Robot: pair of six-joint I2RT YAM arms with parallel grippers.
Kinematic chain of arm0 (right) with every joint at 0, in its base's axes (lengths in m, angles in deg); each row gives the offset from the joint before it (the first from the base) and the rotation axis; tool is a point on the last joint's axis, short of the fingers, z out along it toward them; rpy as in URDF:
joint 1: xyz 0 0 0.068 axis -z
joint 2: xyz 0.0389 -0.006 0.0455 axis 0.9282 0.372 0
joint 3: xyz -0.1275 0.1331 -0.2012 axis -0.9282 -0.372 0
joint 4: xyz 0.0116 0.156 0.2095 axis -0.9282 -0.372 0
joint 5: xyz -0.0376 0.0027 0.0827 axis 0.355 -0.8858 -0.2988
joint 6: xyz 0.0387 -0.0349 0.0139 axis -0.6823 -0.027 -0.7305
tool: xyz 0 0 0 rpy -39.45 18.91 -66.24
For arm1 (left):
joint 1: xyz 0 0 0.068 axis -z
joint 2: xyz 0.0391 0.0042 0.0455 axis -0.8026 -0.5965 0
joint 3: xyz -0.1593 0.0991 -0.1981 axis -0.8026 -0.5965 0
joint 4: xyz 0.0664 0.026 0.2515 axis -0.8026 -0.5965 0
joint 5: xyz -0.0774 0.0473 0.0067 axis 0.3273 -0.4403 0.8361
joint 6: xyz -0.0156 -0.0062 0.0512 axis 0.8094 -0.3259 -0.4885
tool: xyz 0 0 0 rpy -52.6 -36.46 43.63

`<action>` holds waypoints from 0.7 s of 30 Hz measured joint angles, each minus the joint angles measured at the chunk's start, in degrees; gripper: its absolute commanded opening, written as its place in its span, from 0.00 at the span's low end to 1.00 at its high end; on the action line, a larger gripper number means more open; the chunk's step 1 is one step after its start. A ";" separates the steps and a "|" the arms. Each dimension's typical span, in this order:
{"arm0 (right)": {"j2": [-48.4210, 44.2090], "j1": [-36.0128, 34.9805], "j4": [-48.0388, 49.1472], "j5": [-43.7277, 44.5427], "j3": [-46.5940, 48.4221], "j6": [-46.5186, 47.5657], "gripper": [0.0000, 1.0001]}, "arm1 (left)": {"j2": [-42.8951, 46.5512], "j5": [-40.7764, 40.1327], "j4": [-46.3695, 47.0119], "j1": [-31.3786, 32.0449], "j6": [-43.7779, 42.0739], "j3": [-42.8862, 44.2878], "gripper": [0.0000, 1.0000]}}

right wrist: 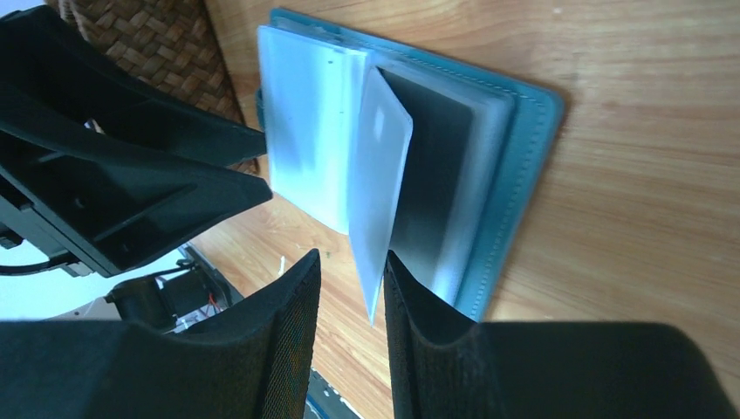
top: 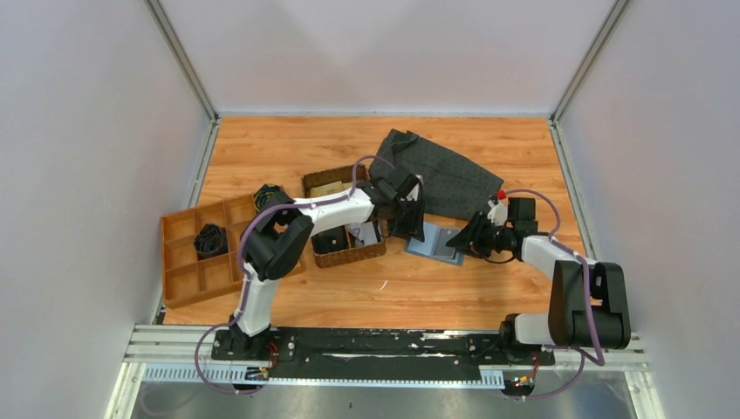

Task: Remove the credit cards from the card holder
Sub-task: Remove the credit card from the card holder.

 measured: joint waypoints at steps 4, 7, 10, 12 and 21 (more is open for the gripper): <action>-0.94 -1.40 0.46 -1.01 0.66 -1.29 0.35 | 0.87 -0.02 -0.37 0.00 -0.09 0.00 0.47; -1.84 -3.63 1.03 -1.25 1.95 -2.40 0.35 | 2.21 -0.15 -0.90 0.00 -0.15 0.00 0.47; -1.49 -5.79 2.32 -1.18 3.17 -3.28 0.35 | 4.00 -0.68 -1.42 -0.07 -0.20 0.02 0.47; -0.39 -7.65 3.58 -1.16 4.24 -3.96 0.35 | 5.16 -1.22 -1.57 -0.13 -0.26 0.04 0.47; 9.90 -14.60 7.58 -0.52 10.14 -6.19 0.31 | 8.07 -3.80 -3.17 -1.42 -1.05 0.04 0.47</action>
